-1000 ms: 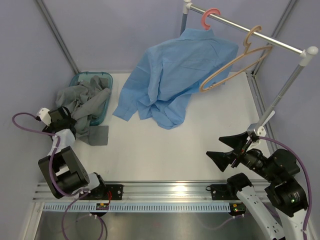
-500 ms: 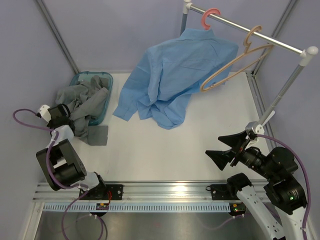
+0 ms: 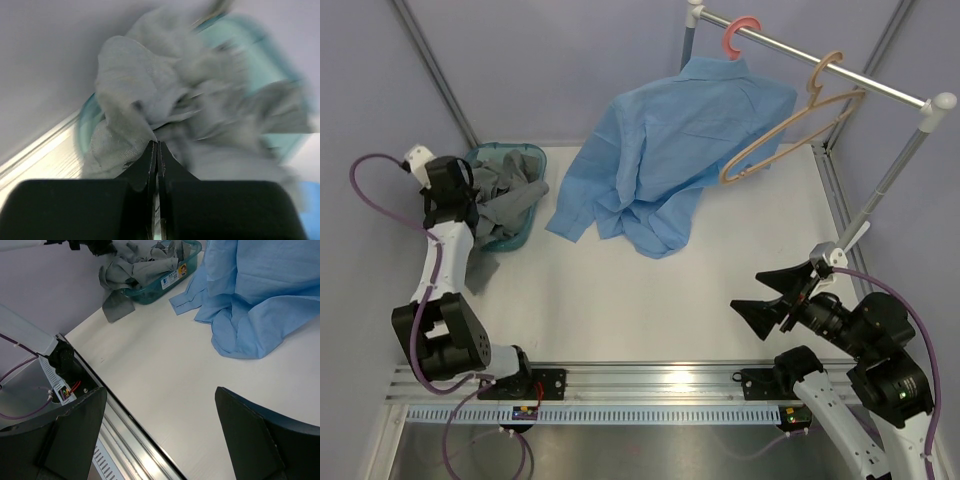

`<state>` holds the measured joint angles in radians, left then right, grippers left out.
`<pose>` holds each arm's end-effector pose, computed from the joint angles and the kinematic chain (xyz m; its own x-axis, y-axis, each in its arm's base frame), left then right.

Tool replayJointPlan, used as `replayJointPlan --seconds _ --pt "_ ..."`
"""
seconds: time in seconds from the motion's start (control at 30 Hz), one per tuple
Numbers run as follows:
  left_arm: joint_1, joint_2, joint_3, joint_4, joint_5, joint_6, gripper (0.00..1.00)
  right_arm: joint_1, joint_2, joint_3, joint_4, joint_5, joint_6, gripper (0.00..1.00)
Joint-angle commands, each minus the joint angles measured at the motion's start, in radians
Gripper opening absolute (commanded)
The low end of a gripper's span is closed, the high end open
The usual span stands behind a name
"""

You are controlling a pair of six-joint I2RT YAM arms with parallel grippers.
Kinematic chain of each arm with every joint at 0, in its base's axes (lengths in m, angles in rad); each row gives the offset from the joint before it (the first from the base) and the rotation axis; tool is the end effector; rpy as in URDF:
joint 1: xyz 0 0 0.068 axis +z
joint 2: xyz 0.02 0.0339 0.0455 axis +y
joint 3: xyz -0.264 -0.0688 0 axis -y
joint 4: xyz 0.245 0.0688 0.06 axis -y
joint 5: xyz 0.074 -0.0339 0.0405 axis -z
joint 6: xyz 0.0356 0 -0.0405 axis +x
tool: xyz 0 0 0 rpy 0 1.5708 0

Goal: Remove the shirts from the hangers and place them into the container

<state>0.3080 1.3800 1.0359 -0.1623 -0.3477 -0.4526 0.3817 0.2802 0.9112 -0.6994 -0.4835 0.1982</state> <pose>0.2963 0.1070 0.2944 -0.1669 -0.4845 -0.8587 -0.7138 0.6602 -0.2338 0.0254 0.0280 0.3723 -0.2119 0.1028 -0.9719 -0.7328 0.6412 0.2276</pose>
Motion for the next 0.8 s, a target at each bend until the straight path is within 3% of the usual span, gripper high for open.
replayJointPlan --seconds 0.0,0.13,0.33,0.63,0.77 --pt "-0.085 0.019 0.214 0.021 -0.040 0.032 0.00 0.014 0.017 -0.002 0.029 -0.009 0.001 0.99" --pt "-0.155 0.143 0.414 -0.014 -0.010 0.041 0.00 0.014 0.027 0.000 0.028 0.000 0.001 0.99" --pt "-0.210 0.467 0.741 -0.138 0.009 0.103 0.00 0.014 0.056 0.005 0.018 0.017 0.010 1.00" --pt "-0.201 0.686 0.744 -0.149 0.018 0.026 0.00 0.014 0.109 0.014 0.015 0.040 0.012 0.99" --pt "-0.155 0.732 0.702 -0.206 0.129 -0.111 0.00 0.013 0.131 0.017 0.017 0.043 0.007 0.99"
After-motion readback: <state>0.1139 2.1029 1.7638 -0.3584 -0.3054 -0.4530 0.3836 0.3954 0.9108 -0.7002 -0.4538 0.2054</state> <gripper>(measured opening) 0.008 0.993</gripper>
